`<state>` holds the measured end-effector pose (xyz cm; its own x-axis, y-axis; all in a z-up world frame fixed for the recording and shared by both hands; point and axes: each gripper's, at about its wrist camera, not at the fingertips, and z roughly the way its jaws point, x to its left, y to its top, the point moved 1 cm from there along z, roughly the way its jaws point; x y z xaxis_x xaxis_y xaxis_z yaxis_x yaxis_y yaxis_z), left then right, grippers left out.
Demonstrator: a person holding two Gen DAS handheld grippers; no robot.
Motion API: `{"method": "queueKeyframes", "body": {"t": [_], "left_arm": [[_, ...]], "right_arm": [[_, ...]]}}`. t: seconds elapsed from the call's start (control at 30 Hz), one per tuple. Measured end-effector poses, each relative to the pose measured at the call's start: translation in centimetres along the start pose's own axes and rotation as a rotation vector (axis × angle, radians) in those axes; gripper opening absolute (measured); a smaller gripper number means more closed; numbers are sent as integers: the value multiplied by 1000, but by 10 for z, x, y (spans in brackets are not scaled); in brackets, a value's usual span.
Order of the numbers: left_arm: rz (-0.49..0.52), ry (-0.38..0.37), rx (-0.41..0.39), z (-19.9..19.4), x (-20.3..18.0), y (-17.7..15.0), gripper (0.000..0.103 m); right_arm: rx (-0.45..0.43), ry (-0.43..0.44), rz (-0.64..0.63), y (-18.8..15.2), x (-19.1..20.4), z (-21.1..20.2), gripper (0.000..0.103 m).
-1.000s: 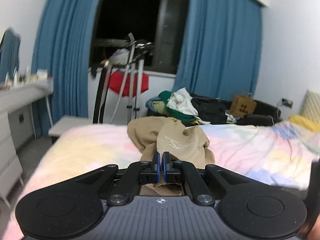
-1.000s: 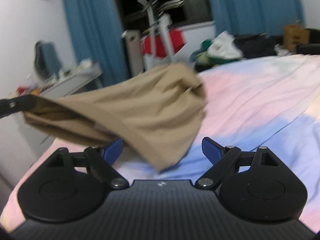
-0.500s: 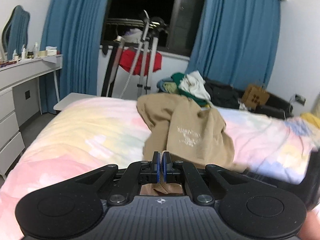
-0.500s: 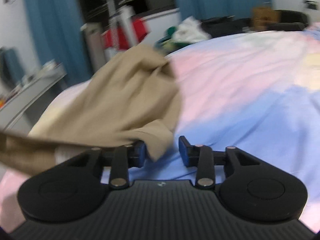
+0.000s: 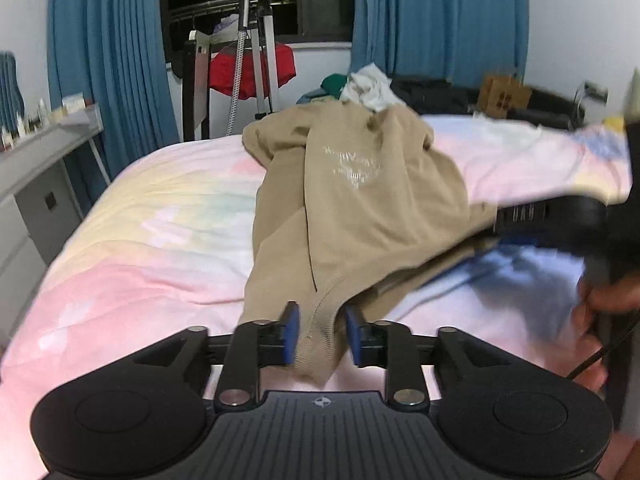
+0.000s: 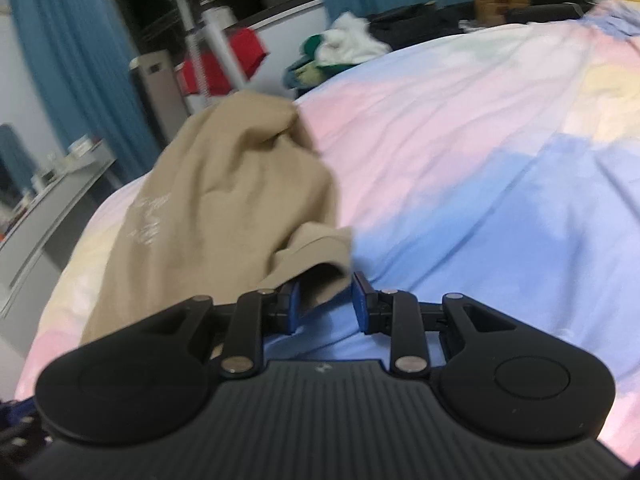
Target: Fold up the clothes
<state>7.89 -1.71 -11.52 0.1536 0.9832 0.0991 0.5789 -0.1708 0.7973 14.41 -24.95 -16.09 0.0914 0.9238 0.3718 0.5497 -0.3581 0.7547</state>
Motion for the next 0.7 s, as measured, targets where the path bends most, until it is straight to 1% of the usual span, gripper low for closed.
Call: {"method": "queueKeyframes", "body": {"t": [0.03,0.07,0.17,0.23,0.3,0.37,0.43,0.47,0.53,0.57,0.63,0.7], "left_arm": [[14,13,3,1,-3,-2,42],[25,24,7,3,-6,-4,47],[58,77,26,10,-12,-8,47],[16,134,48,17,-8,-10,47],[-93,180,77,20,4,-12,47],[-174,215,80,17,15,-12,47],[-238,231,56,13,25,-10,48],[-271,239,43,10,30,-9,48],[-301,260,14,7,34,-8,48],[-311,268,2,5,36,-8,48],[-325,258,6,3,38,-7,48],[-319,255,14,3,37,-8,46]], "right_arm": [[-7,16,-12,-1,5,-2,30],[-28,25,-33,0,9,-4,30],[-75,10,-83,2,14,-7,30],[-68,-12,-79,3,11,-4,30],[-41,-59,-64,2,3,1,30],[15,-103,-34,-1,-7,11,29],[58,-117,-37,-8,-11,16,27],[57,-119,-57,-9,-8,16,28],[42,-121,-107,-11,1,14,30],[26,-100,-111,-12,4,13,30],[-3,-76,-138,-11,10,11,30],[-33,-83,-202,-13,18,8,30]]}}
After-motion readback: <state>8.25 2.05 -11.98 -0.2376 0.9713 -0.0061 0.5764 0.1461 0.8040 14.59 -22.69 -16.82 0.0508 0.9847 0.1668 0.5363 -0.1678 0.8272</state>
